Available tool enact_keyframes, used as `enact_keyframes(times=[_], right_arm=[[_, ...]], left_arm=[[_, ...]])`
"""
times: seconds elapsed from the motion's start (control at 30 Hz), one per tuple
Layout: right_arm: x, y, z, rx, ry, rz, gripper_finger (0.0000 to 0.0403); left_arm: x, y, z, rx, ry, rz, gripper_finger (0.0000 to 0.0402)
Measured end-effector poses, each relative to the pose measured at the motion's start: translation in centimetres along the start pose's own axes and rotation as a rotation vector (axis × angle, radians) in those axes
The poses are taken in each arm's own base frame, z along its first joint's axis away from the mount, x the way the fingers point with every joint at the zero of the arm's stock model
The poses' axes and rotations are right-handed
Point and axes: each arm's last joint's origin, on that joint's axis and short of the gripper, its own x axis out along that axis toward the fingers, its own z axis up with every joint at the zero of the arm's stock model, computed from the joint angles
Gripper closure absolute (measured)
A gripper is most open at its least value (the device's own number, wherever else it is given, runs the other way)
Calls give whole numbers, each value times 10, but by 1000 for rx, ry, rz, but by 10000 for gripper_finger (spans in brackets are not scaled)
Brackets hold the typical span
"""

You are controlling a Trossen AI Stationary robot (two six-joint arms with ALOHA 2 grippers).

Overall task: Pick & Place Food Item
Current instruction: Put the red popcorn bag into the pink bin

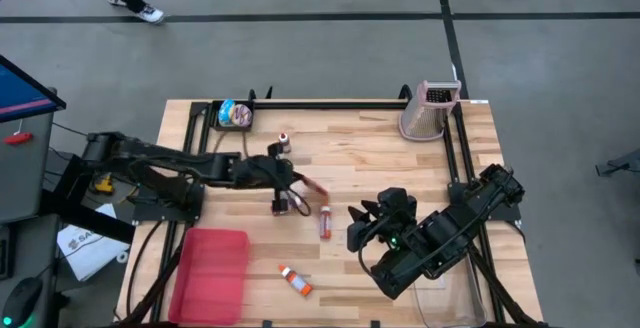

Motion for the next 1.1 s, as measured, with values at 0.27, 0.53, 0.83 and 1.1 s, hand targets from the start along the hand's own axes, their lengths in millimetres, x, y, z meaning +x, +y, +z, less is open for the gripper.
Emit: enact_keyframes(times=[0.27, 0.53, 0.83, 1.1], right_arm=[[0, 1, 0, 4, -2, 4, 230], [0, 3, 0, 24, -19, 24, 230], [0, 6, -1, 33, -20, 35, 230], [1, 9, -1, 41, -19, 54, 230]], left_arm=[[-55, -7, 11, -55, -110, -98, 401], [-105, -31, 0, -108, -81, -272, 401], [-162, -48, -4, -258, -165, -588, 401], [-194, -51, -11, -344, -112, -896, 401]])
